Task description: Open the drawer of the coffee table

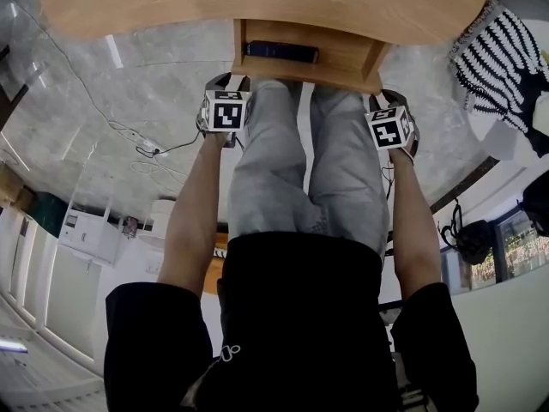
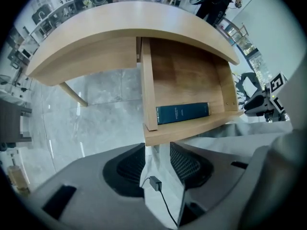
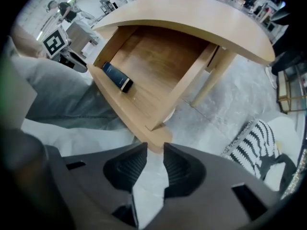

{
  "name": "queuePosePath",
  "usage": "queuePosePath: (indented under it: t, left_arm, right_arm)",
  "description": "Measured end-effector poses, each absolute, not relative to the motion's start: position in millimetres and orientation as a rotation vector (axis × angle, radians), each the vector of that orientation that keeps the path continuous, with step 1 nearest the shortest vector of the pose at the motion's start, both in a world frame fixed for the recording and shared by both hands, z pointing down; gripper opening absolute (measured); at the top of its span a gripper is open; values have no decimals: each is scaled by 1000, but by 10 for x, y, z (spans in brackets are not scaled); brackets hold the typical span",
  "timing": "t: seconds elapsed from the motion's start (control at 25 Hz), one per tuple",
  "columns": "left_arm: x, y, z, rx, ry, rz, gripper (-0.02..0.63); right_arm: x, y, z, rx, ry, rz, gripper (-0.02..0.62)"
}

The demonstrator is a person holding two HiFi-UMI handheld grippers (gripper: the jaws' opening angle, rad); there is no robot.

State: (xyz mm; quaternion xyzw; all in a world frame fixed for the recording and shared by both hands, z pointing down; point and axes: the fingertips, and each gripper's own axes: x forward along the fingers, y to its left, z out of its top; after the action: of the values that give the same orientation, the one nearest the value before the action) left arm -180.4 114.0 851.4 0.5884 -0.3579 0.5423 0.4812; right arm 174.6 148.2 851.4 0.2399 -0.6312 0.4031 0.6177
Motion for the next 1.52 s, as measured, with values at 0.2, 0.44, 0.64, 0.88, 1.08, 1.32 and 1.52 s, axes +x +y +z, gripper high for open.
queuePosePath:
  t: [0.2,0.44,0.64,0.88,1.08,1.32,1.52]
  left_arm:
    - [-1865,974,8295,1440,-939,1268,127]
    - [-1801,660,8012,1448,-959,1203,28]
    - [-1656,337,7712,1499,-943,1141,11]
    - [-1436,-146,7183,1559,-997,1022,9]
    - [-1221,-561,6624,1625,-1050,938,9]
    - [-1086,-1055,5961,1721,-1150,828,9]
    - [-979,-1478,5415,1797,-1265,749,9]
  right_arm:
    - [1704,1353,8372,688,-1442,1049,75]
    - [1515,988,8175,813,-1482,1116,42]
    - [1255,648,7885,924,-1544,1209,23]
    - [901,341,7427,952,-1641,1304,14]
    - [800,-98,6948,986,-1776,1304,14]
    - [808,-738,6299,1100,-1935,1229,14]
    - [856,-1107,5794,1194,-2026,1174,12]
